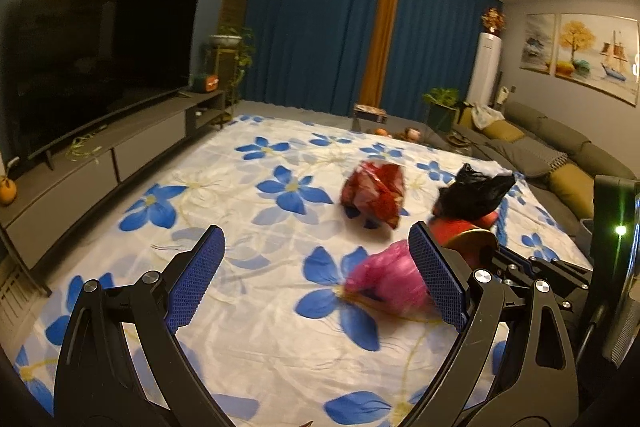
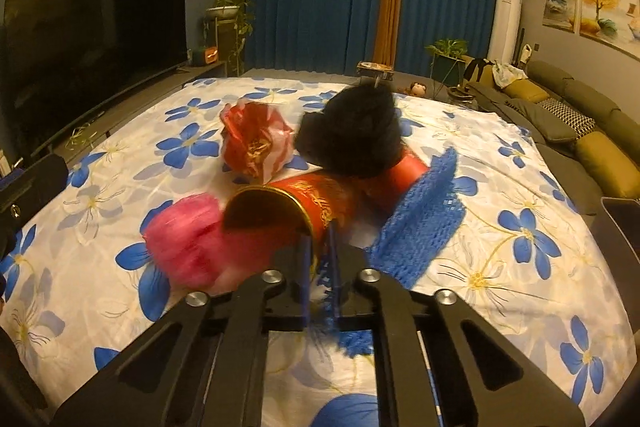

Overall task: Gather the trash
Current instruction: 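Grasp the red can by its rim with the right gripper, then grasp the pink plastic bag with the left gripper while the right gripper lifts the red can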

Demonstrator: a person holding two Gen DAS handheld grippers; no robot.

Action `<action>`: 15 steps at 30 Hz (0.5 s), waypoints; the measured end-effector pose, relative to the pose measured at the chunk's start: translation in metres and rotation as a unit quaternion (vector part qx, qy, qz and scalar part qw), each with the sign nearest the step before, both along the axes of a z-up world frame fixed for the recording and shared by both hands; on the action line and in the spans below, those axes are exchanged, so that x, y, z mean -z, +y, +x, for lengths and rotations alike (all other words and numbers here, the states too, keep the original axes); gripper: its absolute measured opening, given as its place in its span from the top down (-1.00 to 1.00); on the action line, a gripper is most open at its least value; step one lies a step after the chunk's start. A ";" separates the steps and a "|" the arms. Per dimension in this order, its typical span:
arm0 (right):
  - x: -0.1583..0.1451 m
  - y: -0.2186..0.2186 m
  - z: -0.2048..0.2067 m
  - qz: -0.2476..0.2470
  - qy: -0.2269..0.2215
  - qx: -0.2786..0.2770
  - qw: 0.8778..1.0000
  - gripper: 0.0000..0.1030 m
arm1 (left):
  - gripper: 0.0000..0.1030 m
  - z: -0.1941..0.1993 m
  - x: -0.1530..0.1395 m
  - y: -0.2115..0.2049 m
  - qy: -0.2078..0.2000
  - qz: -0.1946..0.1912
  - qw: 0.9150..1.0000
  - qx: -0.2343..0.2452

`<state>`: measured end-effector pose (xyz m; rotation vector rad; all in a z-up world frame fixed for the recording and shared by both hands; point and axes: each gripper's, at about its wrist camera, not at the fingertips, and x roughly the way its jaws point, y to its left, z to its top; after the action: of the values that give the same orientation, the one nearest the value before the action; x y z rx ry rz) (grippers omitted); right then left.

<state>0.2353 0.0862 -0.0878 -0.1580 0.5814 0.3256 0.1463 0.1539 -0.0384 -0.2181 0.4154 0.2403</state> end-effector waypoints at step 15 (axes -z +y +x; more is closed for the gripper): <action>-0.021 -0.059 -0.038 0.058 -0.029 0.017 0.998 0.92 | -0.77 0.010 0.017 -0.015 0.038 -0.017 0.998 0.054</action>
<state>0.1977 0.0267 -0.0670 -0.0454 0.5057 0.3205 0.1558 0.1388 -0.0551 -0.2189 0.5050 0.1352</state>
